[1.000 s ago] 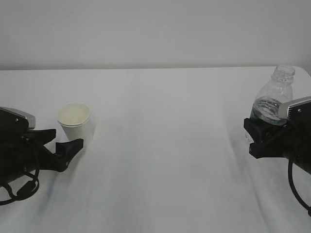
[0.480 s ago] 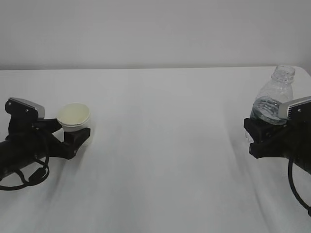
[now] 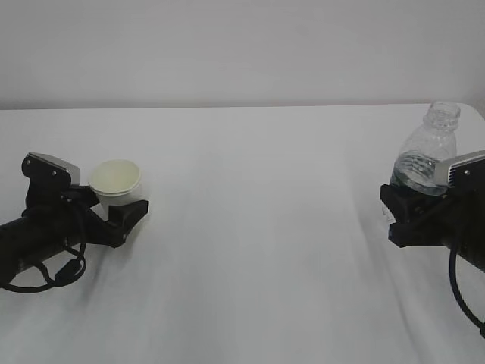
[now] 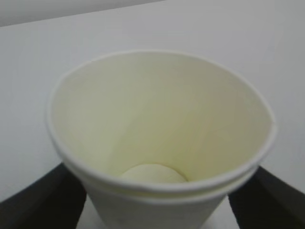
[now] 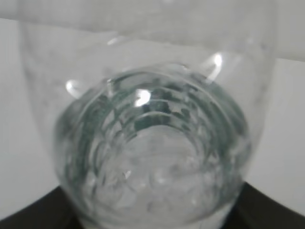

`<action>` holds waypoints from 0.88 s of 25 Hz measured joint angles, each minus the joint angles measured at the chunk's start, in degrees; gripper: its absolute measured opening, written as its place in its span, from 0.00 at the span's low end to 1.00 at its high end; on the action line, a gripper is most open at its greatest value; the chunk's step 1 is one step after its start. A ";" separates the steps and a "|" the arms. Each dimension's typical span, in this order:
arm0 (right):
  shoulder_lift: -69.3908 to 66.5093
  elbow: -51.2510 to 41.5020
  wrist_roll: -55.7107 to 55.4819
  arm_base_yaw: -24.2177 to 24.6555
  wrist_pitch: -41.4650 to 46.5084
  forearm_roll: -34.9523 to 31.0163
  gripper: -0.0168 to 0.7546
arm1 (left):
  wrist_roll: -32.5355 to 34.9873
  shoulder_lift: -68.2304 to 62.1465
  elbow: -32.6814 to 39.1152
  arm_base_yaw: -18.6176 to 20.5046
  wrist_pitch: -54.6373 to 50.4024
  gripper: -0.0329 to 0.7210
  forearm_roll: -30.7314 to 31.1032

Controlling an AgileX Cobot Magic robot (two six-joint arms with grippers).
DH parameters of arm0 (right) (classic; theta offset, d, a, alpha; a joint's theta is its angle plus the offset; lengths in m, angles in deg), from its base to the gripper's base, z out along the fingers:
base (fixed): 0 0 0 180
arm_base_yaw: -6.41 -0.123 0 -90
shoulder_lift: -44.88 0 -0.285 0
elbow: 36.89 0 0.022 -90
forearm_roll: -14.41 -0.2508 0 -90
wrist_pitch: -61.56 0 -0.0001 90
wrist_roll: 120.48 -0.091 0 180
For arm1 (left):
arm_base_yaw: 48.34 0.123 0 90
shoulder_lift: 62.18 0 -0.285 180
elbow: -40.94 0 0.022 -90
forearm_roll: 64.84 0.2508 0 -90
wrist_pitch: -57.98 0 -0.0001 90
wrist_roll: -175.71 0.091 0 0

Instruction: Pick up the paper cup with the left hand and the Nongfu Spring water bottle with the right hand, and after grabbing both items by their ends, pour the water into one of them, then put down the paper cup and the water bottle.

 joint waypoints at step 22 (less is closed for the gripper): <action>0.00 0.00 0.12 0.00 0.00 -0.10 0.55 | 0.00 0.00 -1.15 0.00 0.00 0.74 0.98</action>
